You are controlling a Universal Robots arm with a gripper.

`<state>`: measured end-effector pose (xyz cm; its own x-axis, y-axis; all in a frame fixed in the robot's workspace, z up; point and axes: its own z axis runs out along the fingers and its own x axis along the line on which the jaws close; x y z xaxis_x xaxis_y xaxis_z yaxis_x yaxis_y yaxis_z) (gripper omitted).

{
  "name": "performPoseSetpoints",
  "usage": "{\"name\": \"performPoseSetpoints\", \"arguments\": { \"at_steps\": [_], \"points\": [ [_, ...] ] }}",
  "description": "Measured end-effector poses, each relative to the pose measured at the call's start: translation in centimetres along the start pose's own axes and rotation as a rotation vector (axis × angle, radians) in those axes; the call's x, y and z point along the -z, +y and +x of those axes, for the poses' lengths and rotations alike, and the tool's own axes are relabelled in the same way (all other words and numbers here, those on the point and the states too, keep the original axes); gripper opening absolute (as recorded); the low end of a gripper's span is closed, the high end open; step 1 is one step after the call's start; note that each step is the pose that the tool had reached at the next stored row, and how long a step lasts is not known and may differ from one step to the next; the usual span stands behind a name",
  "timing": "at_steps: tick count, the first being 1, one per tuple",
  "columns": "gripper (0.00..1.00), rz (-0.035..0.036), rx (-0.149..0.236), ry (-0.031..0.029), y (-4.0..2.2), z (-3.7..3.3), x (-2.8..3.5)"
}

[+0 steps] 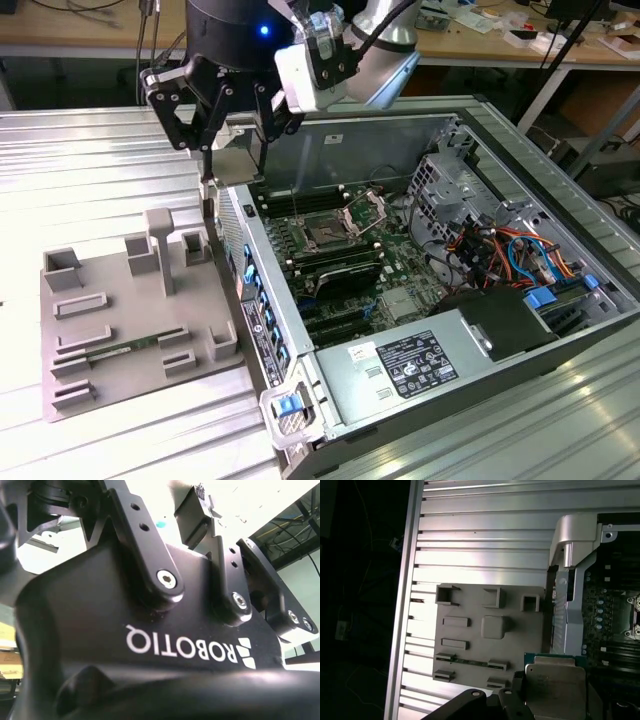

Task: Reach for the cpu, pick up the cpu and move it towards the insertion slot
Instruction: 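Pick up the cpu and move it towards the insertion slot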

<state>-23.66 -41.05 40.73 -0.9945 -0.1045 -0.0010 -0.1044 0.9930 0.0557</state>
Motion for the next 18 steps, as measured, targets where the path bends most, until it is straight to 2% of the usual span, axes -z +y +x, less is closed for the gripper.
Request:
{"name": "performPoseSetpoints", "arguments": {
  "at_steps": [6,10,18],
  "points": [
    [0.55,0.0,0.0,0.0,-0.13,-1.27,0.0],
    [0.55,0.0,0.0,0.0,-0.27,-2.63,0.01],
    [0.55,0.0,0.0,0.0,-0.46,-4.44,0.02]
  ]
}}
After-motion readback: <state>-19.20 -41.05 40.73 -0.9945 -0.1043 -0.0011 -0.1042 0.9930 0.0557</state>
